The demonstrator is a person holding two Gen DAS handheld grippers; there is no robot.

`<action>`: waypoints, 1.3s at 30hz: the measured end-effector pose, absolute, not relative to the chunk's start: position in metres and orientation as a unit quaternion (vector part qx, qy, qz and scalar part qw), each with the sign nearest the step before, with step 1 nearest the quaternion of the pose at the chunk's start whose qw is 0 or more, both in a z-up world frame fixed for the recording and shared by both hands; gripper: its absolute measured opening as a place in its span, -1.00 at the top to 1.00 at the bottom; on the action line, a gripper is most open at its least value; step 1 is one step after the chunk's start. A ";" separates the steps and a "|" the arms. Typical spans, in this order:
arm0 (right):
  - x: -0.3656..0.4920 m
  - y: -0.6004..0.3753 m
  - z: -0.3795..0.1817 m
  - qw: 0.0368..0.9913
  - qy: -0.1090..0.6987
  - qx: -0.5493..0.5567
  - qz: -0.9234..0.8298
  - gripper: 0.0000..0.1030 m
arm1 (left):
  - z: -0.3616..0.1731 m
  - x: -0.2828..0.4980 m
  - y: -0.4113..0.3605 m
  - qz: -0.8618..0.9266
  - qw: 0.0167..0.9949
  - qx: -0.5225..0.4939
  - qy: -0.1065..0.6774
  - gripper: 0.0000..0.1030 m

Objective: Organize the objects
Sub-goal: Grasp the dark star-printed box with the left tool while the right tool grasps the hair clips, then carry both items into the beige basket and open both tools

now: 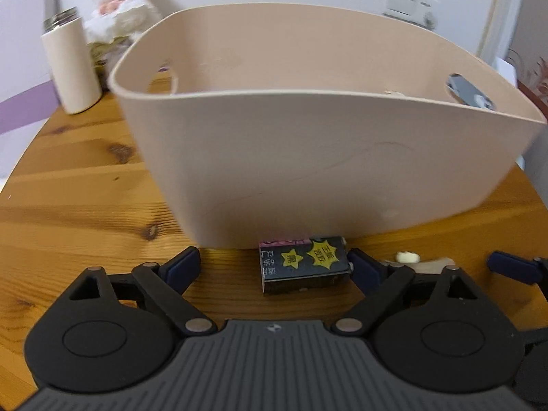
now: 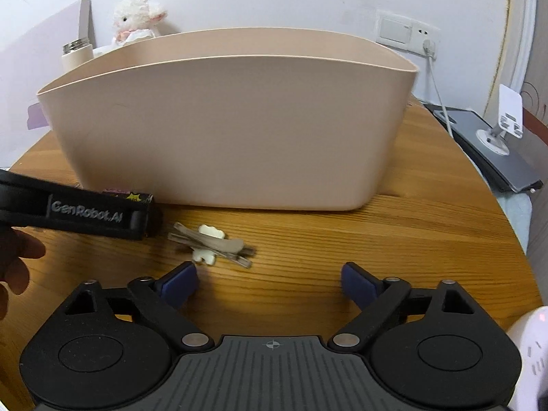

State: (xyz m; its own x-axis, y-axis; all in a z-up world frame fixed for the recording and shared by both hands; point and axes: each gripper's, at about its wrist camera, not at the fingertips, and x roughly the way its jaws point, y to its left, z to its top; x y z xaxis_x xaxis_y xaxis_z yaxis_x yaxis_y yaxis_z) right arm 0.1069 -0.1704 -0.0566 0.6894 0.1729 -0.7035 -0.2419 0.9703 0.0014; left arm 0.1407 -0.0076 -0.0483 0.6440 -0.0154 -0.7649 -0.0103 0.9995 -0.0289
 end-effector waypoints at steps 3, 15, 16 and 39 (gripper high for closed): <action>0.109 -0.162 -0.058 0.920 0.372 -0.044 0.118 -0.92 | -0.050 0.143 -0.003 0.002 0.908 -0.008 0.419 -0.82; 0.114 -0.151 -0.060 0.931 0.344 -0.034 0.113 -0.51 | -0.051 0.139 0.015 0.010 0.908 -0.002 0.418 -0.75; 0.113 -0.151 -0.059 0.932 0.343 -0.034 0.112 -0.38 | -0.050 0.138 0.015 0.013 0.909 -0.001 0.417 -0.70; 0.069 -0.176 -0.034 0.943 0.317 -0.027 0.097 0.10 | -0.019 0.098 0.003 -0.056 0.912 0.023 0.406 0.00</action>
State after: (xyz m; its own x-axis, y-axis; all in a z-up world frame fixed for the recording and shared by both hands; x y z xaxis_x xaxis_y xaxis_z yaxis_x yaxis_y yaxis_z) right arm 0.0694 -0.1758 -0.0338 0.7805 0.1662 -0.6027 -0.2010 0.9795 0.0099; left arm 0.0976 0.0028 -0.0187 0.6644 -0.0830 -0.7428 0.1198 0.9928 -0.0038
